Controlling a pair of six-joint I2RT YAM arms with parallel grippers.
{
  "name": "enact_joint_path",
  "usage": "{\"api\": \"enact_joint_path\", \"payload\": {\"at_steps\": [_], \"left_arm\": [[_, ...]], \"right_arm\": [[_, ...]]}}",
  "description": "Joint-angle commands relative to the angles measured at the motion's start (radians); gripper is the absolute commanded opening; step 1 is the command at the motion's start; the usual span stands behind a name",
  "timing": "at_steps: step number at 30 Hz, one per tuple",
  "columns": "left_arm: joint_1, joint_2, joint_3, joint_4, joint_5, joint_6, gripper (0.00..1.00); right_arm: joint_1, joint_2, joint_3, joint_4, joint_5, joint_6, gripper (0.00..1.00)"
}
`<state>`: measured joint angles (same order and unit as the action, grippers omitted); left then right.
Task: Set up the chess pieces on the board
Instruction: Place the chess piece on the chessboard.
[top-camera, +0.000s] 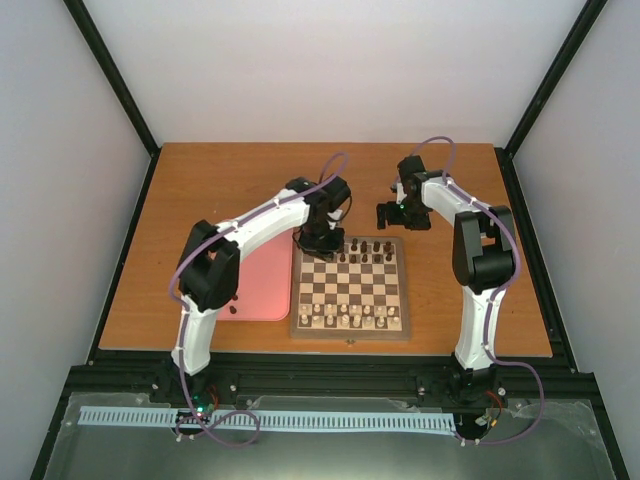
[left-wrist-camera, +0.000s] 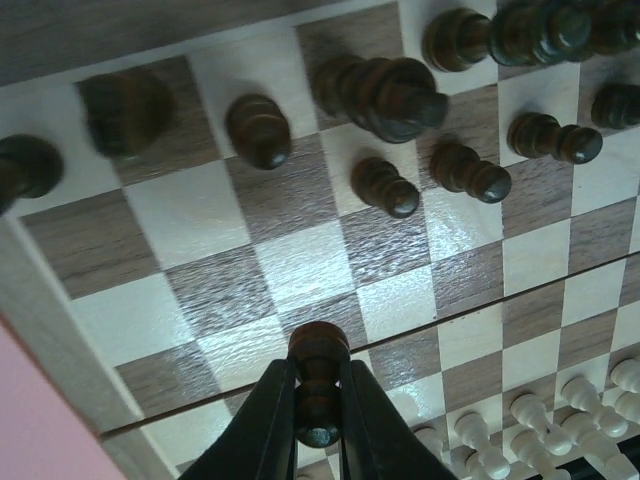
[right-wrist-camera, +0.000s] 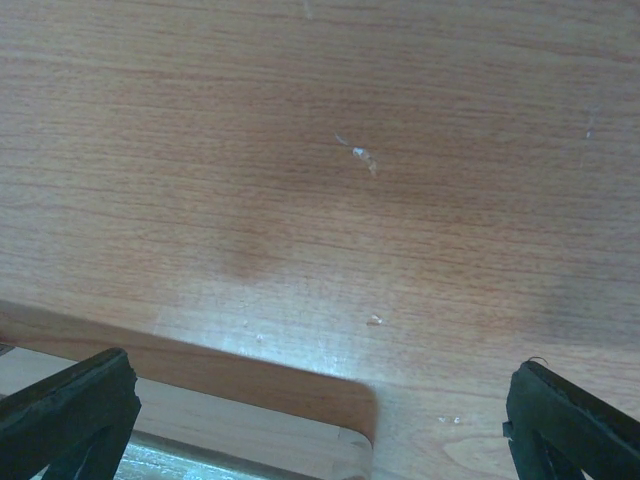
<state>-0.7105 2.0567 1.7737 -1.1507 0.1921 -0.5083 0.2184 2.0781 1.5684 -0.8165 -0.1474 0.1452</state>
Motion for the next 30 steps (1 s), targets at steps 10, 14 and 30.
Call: {"api": "enact_joint_path", "payload": {"at_steps": [10,14,30], "left_arm": [[-0.030,0.093,0.091,-0.025,-0.050,0.052,0.05],[-0.030,0.109,0.093,-0.007,-0.067,0.044,0.05],[-0.030,0.165,0.146,0.004,-0.097,0.042,0.10]], "right_arm": [[0.001,0.019,0.021,-0.003,0.000,-0.012,1.00],[-0.002,0.019,0.019,-0.002,0.000,-0.012,1.00],[-0.004,0.019,0.018,-0.001,0.001,-0.012,1.00]]}}
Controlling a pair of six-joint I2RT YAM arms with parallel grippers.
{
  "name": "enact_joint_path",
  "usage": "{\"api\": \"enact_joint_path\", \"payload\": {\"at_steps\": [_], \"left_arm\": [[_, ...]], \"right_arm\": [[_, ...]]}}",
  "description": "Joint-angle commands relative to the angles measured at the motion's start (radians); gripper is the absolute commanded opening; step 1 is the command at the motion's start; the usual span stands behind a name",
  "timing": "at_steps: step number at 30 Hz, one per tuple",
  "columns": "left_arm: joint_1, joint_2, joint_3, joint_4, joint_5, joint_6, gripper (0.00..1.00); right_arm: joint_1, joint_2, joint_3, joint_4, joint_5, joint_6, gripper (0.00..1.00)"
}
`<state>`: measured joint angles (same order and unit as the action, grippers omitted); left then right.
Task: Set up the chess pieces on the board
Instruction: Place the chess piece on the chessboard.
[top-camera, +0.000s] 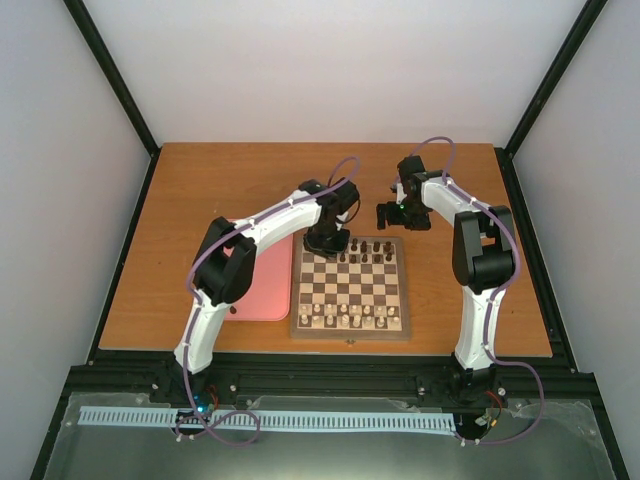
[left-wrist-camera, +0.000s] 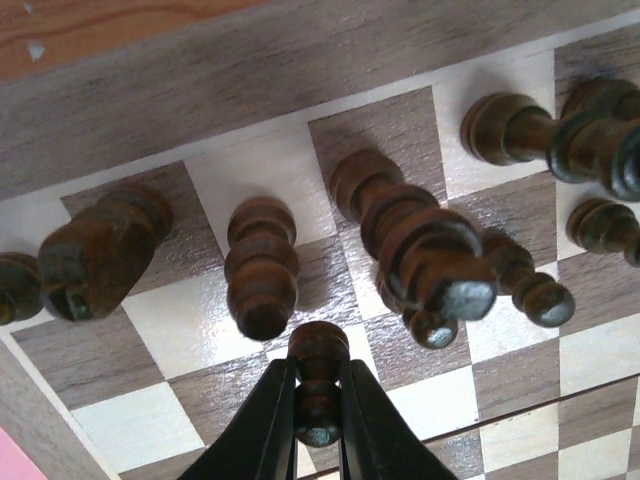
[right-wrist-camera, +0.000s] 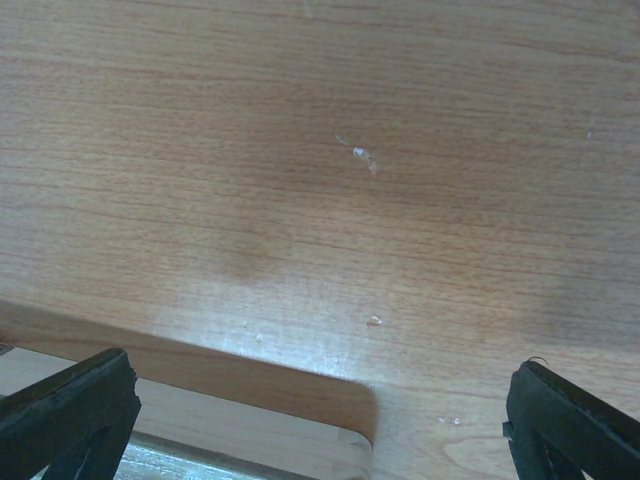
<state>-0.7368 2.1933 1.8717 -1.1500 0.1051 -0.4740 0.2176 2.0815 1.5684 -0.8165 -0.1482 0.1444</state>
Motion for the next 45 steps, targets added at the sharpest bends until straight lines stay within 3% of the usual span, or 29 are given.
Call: {"api": "enact_joint_path", "payload": {"at_steps": [1,15,36,41,45], "left_arm": [[-0.004,0.029,0.050,0.002,-0.009,0.008,0.10],[-0.004,0.051,0.068,-0.001,-0.018,0.013,0.11],[-0.004,0.022,0.075,-0.025,-0.032,0.021,0.23],[-0.004,-0.022,0.074,-0.045,-0.050,0.028,0.34],[-0.003,-0.065,0.090,-0.072,-0.097,0.029,0.34]], "right_arm": [[-0.004,0.015,0.018,-0.001,0.001,-0.011,1.00],[-0.005,0.020,0.014,0.000,0.001,-0.013,1.00],[-0.005,0.019,0.017,-0.001,-0.005,-0.011,1.00],[-0.004,0.015,0.014,-0.001,-0.006,-0.012,1.00],[-0.005,0.012,0.016,0.000,-0.006,-0.012,1.00]]}}
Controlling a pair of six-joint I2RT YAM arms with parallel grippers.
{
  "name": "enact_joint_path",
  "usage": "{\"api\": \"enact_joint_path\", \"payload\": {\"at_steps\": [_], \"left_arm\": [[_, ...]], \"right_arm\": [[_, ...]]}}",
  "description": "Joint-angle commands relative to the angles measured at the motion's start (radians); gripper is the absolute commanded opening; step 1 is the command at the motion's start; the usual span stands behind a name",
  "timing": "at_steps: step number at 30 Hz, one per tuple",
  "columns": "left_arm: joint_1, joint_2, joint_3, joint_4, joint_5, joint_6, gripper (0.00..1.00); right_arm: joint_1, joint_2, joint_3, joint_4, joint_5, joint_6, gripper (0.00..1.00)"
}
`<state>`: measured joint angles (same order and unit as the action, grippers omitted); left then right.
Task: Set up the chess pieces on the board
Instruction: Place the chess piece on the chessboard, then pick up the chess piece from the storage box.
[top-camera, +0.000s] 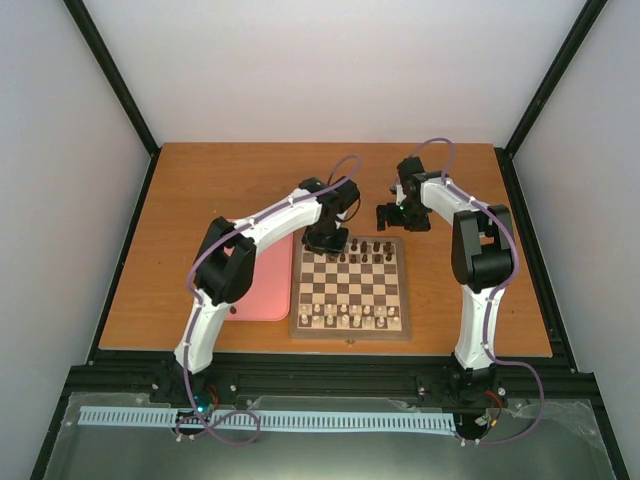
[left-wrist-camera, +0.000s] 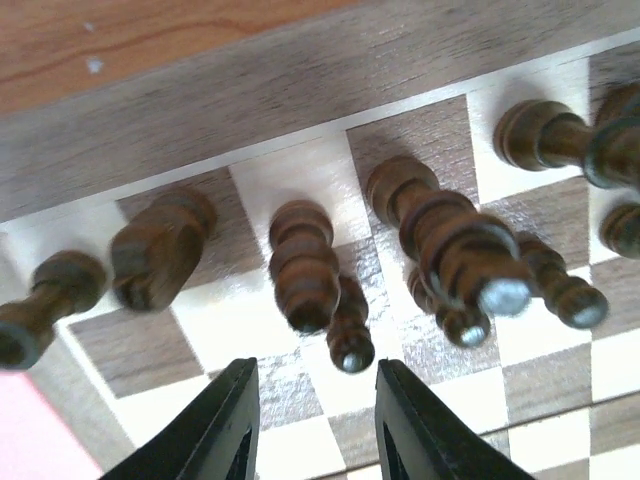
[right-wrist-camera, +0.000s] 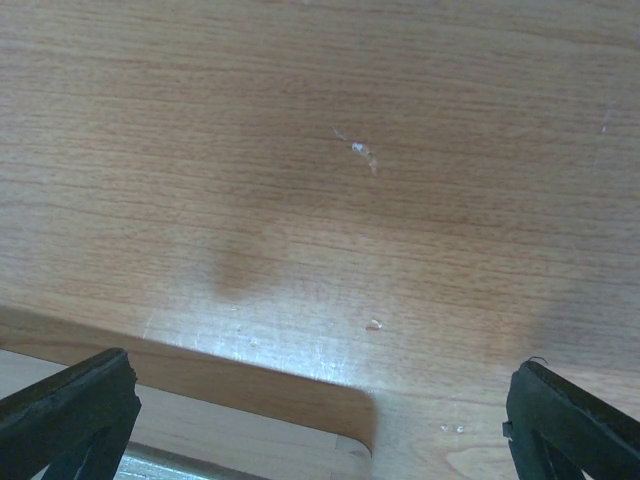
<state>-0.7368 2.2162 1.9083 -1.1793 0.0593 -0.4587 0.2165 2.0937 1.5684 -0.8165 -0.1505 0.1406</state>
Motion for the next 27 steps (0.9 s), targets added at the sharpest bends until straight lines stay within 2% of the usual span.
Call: {"api": "enact_joint_path", "payload": {"at_steps": [1,5,8,10,13,18,22,27], "left_arm": [[-0.003,-0.099,0.063,-0.053,-0.067,0.013,0.35],[0.015,-0.165,0.093,-0.097,-0.160,0.005,0.37],[0.059,-0.277,0.028,-0.107,-0.214,-0.024,0.43],[0.107,-0.368,-0.076,-0.094,-0.225,-0.061,0.46],[0.207,-0.521,-0.311,-0.040,-0.213,-0.129,0.48],[0.332,-0.724,-0.686,0.046,-0.142,-0.228,0.58],[0.350,-0.782,-0.826,0.106,-0.149,-0.270,0.58],[0.378,-0.781,-0.920,0.180,-0.107,-0.294,0.56]], "right_arm": [[-0.003,0.000,0.015,-0.001,-0.003,-0.009,1.00],[-0.004,-0.001,0.016,-0.001,-0.004,-0.007,1.00],[-0.004,-0.004,0.015,-0.002,-0.003,-0.007,1.00],[-0.004,-0.006,0.014,-0.002,-0.002,-0.006,1.00],[-0.004,-0.007,0.010,0.001,-0.008,-0.004,1.00],[-0.003,-0.010,0.006,0.002,-0.004,-0.003,1.00],[-0.003,-0.008,0.004,0.004,-0.013,0.001,1.00],[-0.003,-0.011,0.002,0.002,-0.015,-0.001,1.00]]}}
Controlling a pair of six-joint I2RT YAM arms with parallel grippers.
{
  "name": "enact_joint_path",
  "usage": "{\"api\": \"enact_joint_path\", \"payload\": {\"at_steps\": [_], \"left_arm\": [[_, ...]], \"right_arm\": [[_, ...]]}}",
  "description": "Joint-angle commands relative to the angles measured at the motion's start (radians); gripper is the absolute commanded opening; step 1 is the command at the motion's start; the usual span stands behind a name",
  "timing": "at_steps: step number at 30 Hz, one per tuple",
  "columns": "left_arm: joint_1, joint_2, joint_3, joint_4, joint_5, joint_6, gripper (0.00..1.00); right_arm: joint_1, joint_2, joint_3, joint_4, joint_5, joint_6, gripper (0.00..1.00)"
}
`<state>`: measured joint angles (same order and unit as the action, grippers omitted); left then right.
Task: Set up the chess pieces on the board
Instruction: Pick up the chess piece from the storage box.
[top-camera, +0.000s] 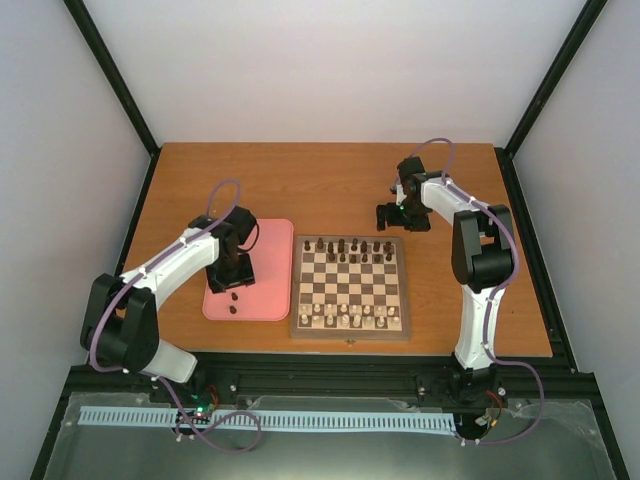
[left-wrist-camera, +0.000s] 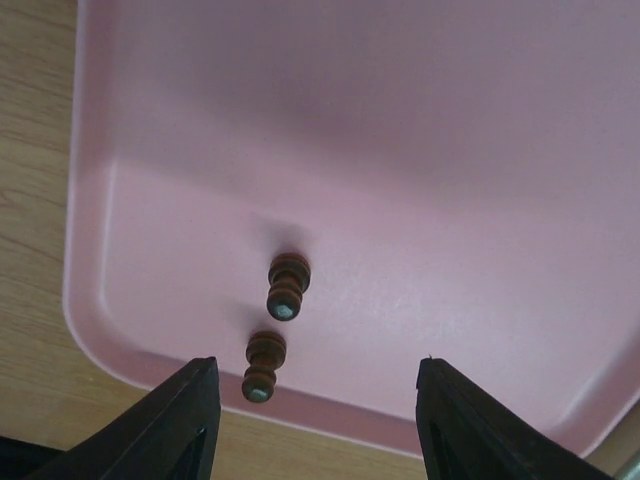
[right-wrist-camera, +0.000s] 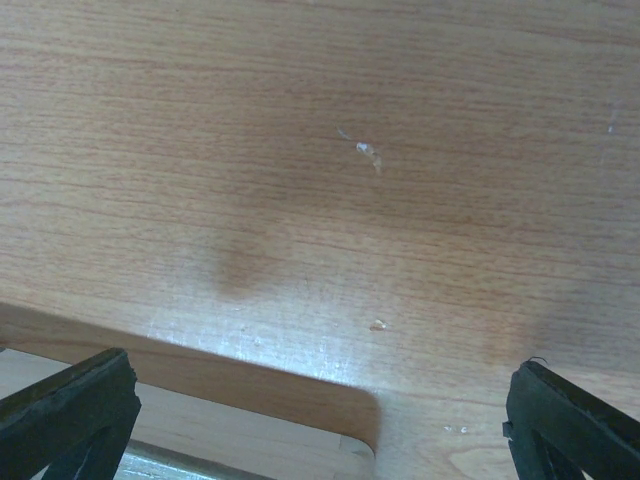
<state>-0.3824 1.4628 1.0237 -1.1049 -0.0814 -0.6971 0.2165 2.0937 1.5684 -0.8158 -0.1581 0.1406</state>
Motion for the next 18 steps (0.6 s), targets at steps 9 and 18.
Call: {"api": "enact_joint_path", "payload": {"at_steps": [9,18], "left_arm": [[0.045,-0.004,-0.095,0.142,0.074,-0.053,0.45],[0.115,-0.016,-0.177,0.181,0.121,-0.052,0.45]], "right_arm": [[-0.002,-0.014,-0.006,0.006,-0.009,-0.001,1.00],[-0.002,-0.005,-0.004,0.006,-0.014,0.000,1.00]]}}
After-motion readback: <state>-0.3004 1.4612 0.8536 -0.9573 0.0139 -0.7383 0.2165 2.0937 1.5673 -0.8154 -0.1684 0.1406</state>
